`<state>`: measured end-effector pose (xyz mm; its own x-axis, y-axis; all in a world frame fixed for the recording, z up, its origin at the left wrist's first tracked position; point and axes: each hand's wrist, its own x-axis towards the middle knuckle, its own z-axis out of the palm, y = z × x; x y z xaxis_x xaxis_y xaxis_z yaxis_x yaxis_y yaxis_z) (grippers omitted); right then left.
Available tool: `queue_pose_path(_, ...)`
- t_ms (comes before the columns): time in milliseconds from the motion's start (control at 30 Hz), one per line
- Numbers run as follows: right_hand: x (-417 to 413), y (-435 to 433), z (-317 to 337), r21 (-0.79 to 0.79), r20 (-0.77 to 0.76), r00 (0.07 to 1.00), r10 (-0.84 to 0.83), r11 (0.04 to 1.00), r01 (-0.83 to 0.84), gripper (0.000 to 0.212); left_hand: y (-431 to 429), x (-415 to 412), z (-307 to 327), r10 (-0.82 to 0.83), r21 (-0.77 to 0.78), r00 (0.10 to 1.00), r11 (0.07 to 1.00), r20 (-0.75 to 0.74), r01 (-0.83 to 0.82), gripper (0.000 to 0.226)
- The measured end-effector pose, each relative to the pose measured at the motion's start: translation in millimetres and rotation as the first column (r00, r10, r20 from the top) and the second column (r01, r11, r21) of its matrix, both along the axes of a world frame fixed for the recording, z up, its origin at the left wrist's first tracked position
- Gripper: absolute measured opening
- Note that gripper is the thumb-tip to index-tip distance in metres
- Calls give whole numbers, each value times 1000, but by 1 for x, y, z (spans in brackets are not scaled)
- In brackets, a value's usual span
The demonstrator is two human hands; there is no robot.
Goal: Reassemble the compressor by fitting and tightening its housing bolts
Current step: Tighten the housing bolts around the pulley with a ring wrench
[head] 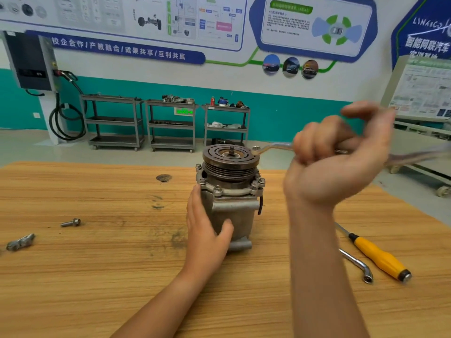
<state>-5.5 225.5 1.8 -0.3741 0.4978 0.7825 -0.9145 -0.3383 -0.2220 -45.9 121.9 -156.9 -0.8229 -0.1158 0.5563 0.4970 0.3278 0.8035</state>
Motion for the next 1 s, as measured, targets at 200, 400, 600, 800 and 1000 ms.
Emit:
queue_pose_path(200, -41, 52, -13, -343, 265, 815, 515, 840, -419, 40, -2, 3, 2, -23, -13, 1000, 1000, 11, 24, 92)
queue_pose_path(400, -75, 72, -37, -434, 306, 752, 584, 789, -436, 40, -3, 1, 2, -16, -17, 1000, 1000, 14, 16, 91)
queue_pose_path(600, -84, 75, -42, -457, 344, 694, 632, 759, -464, 43, -3, 1, 1, -2, -26, 1000, 1000, 1, 2, 90)
queue_pose_path(800, -83, 78, -48, -472, 351, 680, 644, 749, -465, 54, -3, 2, 2, -13, -24, 1000, 1000, 0, 13, 91)
queue_pose_path(1000, -49, 73, -71, -457, 375, 759, 532, 819, -348, 54, -3, 3, 5, -16, -20, 1000, 1000, 9, 16, 90)
